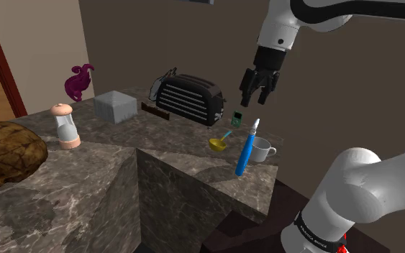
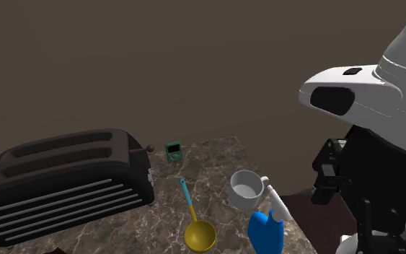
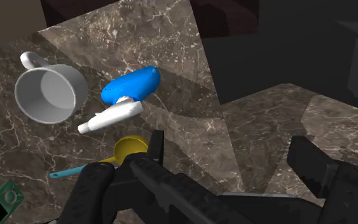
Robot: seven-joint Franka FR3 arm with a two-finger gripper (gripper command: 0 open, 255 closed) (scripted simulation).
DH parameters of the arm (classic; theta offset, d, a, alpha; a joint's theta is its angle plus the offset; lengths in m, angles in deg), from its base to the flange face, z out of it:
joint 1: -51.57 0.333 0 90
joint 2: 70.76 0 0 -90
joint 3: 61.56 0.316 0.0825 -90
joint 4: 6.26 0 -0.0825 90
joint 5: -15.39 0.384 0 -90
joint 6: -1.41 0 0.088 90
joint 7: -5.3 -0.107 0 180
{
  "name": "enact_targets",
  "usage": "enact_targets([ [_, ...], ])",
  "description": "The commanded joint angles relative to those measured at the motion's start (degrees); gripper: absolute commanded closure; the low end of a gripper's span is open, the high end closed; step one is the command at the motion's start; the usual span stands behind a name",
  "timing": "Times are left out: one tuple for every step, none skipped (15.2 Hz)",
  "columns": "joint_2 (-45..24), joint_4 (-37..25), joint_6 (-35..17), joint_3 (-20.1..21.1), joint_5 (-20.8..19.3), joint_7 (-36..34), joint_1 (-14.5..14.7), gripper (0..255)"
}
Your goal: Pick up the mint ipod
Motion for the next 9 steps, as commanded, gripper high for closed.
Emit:
enact_targets([
  [0.0, 0.0, 0.0, 0.0, 0.0, 0.0, 0.0, 0],
  [-1.4, 0.04, -1.37, -0.43, -0.45, 0.1, -0.58, 0],
  [-2.83, 0.03, -2.72, -0.86, -0.89, 0.18, -1.16, 0],
  [-4.3, -0.04, -4.06, -1.3, -1.31, 0.26, -1.74, 0],
  [-5.8, -0.17, -5.37, -1.73, -1.72, 0.32, -2.31, 0],
  [-7.34, -0.36, -6.67, -2.17, -2.12, 0.38, -2.87, 0],
  [-8.9, -0.6, -7.93, -2.61, -2.5, 0.42, -3.42, 0],
  [-10.48, -0.9, -9.18, -3.05, -2.86, 0.46, -3.97, 0],
  [-12.09, -1.25, -10.39, -3.51, -3.21, 0.48, -4.49, 0],
])
